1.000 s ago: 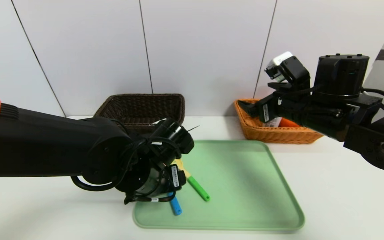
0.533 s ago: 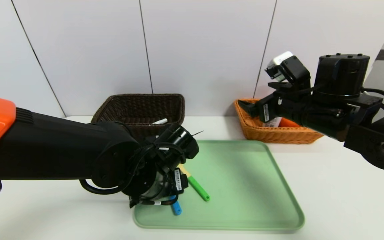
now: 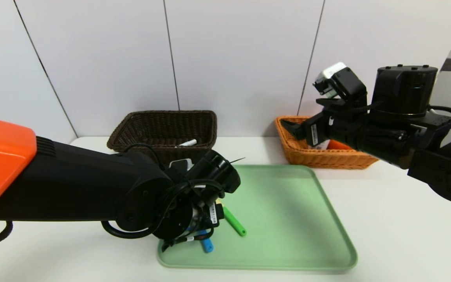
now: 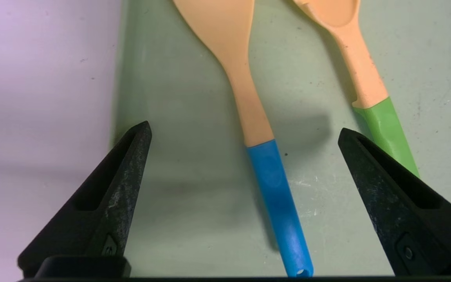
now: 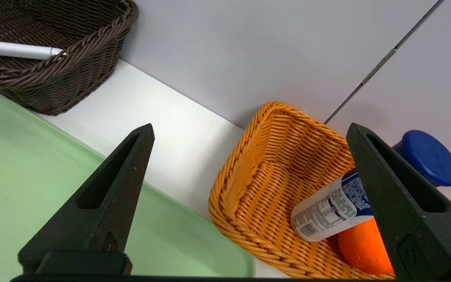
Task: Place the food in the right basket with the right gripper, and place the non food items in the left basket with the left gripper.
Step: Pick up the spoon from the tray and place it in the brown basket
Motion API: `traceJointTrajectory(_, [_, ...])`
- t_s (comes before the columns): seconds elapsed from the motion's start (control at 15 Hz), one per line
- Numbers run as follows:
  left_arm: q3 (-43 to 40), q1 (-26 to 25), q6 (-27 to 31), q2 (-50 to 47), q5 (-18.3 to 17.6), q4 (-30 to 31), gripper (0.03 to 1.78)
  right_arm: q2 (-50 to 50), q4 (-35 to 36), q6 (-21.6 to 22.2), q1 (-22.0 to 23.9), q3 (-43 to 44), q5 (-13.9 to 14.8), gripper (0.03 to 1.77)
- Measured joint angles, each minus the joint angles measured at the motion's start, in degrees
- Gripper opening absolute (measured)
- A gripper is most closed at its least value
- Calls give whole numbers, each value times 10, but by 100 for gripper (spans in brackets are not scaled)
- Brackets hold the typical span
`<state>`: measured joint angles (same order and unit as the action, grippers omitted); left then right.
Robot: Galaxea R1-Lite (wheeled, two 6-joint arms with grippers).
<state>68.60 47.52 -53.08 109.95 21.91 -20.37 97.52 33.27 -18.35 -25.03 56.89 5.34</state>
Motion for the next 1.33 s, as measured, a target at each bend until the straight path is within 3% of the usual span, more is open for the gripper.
traceJointTrajectory(0.47, [-5, 9, 5, -4, -2, -6, 169, -3, 0, 0, 0, -1, 0, 169])
traceJointTrajectory(0.8, [-2, 18, 1, -13, -1, -49, 168, -9, 0, 0, 0, -7, 0, 169])
traceJointTrajectory(1.07, [-1, 21, 3, -13, 13, -45, 103, -14, 0, 0, 0, -12, 0, 169])
traceJointTrajectory(1.27, [1, 21, 4, -13, 14, -44, 74, -16, 0, 0, -1, -13, 0, 169])
traceJointTrajectory(1.33, [1, 22, 4, -13, 15, -44, 23, -17, 0, 0, -1, -14, 0, 169])
